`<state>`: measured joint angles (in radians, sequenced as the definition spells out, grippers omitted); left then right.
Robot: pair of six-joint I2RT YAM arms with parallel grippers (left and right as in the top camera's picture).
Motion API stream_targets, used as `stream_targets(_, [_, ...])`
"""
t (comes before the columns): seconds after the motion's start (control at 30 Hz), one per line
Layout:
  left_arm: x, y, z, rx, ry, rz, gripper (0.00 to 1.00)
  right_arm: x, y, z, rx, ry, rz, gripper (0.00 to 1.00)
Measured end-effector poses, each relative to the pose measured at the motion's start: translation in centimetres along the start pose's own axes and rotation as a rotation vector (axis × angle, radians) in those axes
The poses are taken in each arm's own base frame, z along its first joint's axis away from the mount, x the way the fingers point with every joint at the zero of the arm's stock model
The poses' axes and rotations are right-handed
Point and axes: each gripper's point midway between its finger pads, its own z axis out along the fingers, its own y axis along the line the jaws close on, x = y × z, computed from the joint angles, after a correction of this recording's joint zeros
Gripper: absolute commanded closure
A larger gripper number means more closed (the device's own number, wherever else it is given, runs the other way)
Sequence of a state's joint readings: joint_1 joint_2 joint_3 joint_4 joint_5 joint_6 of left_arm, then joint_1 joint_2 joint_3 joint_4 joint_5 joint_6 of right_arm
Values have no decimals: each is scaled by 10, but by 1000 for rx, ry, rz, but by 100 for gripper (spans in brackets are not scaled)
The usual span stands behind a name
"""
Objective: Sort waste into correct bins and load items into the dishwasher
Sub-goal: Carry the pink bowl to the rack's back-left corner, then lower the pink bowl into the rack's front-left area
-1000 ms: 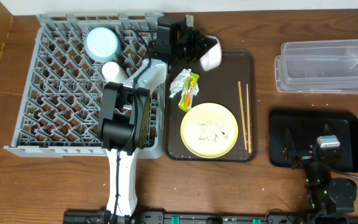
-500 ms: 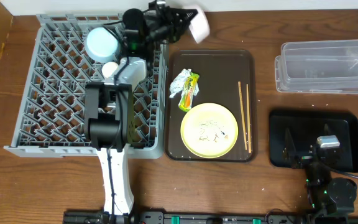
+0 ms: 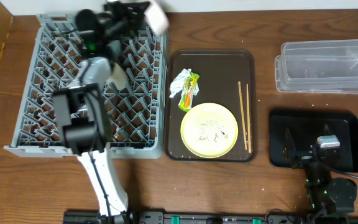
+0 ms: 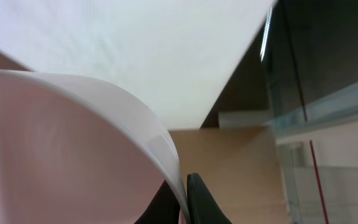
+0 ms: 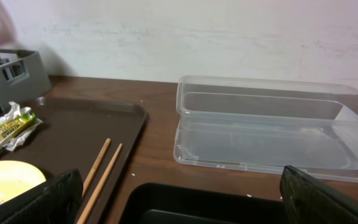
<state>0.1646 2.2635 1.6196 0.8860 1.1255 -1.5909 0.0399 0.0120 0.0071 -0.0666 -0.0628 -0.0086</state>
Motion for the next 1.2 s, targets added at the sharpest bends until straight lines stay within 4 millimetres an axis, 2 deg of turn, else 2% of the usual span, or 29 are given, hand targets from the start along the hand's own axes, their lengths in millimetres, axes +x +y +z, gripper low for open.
stream_targets(0.07, [-16,-24,-27,7,-43,18,92,0,0,0,0,0,0,1])
stream_targets(0.17, [-26,-60,-56,23,-76,72,92,0,0,0,0,0,0,1])
stream_targets(0.27, [-36,-70,-81,10,-103,64,92,0,0,0,0,0,0,1])
stream_targets(0.37, [-56,-60,-119,-31,-159,-13,93,0,0,0,0,0,0,1])
stream_targets(0.4, [-68,-53,-143,-49,-199,-51,93,0,0,0,0,0,0,1])
stream_targets(0.43, [-74,-50,-155,-55,-221,-58,93,0,0,0,0,0,0,1])
stream_targets(0.47, [-86,-46,-185,-69,-270,-82,93,0,0,0,0,0,0,1])
stream_targets(0.53, [-96,-40,-216,-84,-322,-119,92,0,0,0,0,0,0,1])
stream_targets(0.63, [-101,-26,-251,-113,-366,-193,93,0,0,0,0,-1,0,1])
stream_targets(0.7, [-98,-8,-271,-146,-387,-273,93,0,0,0,0,0,0,1])
stream_targets(0.87, [-72,38,-288,-247,-383,-453,93,0,0,0,0,0,0,1])
stream_targets(0.9, [-68,42,-289,-260,-376,-451,93,0,0,0,0,1,0,1])
stream_targets(1.0, [-61,41,-291,-289,-356,-355,92,0,0,0,0,0,0,1])
stream_targets(1.2, [-45,36,-274,-270,-267,-327,93,0,0,0,0,0,0,1])
